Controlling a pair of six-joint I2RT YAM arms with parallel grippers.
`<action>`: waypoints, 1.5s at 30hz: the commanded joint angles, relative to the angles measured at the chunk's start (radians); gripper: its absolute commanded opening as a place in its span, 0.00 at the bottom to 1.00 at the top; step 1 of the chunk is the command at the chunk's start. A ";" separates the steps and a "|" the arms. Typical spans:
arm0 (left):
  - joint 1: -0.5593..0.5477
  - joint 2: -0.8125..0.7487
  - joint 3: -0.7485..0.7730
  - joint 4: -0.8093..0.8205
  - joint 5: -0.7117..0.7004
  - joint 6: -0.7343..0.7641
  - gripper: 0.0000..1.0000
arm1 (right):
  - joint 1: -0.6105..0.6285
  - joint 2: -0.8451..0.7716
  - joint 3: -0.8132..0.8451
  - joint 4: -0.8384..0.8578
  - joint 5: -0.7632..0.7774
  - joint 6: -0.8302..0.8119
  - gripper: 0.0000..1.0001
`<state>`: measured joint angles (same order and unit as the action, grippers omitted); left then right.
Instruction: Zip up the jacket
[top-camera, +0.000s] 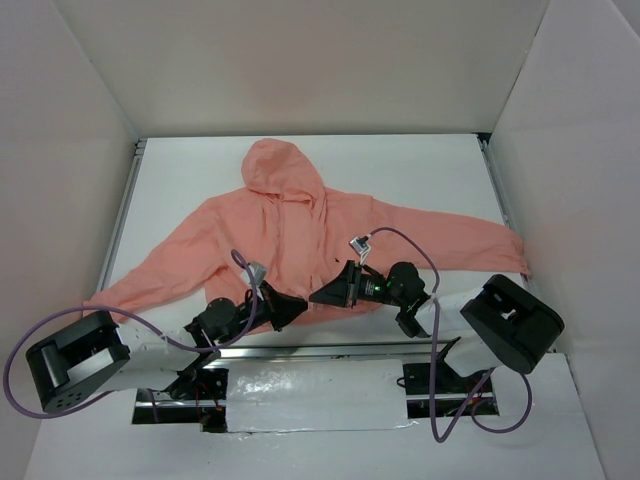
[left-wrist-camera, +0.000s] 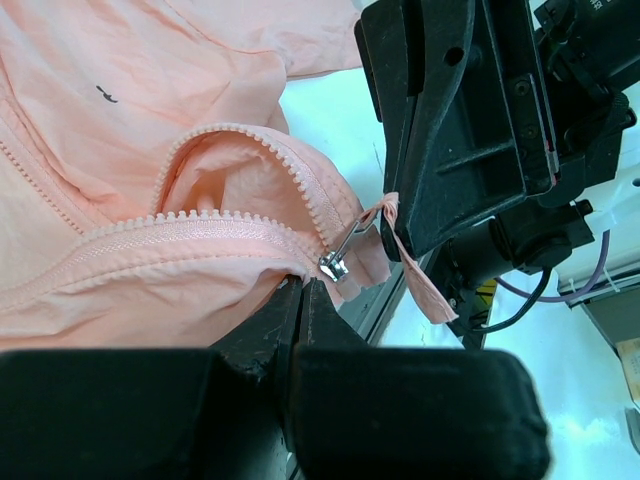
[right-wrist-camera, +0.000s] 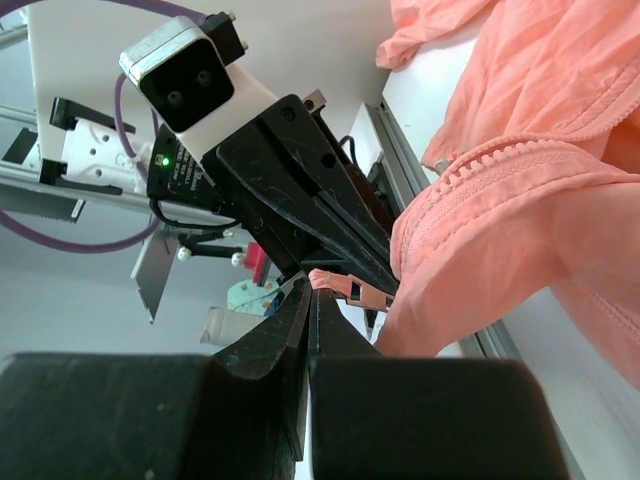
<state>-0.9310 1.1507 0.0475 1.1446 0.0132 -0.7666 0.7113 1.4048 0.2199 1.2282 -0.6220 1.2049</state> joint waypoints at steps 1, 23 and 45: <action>-0.005 0.015 -0.078 0.046 0.016 -0.003 0.00 | 0.007 0.016 0.019 0.215 -0.025 -0.028 0.00; -0.003 0.177 0.000 0.173 0.274 0.038 0.00 | -0.019 0.016 0.088 0.177 -0.047 -0.189 0.00; -0.005 0.238 0.015 0.297 0.395 0.023 0.00 | -0.064 0.151 0.079 0.533 -0.140 -0.110 0.00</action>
<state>-0.9169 1.3964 0.0700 1.3579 0.2768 -0.7620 0.6689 1.5238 0.2478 1.2327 -0.7666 1.0508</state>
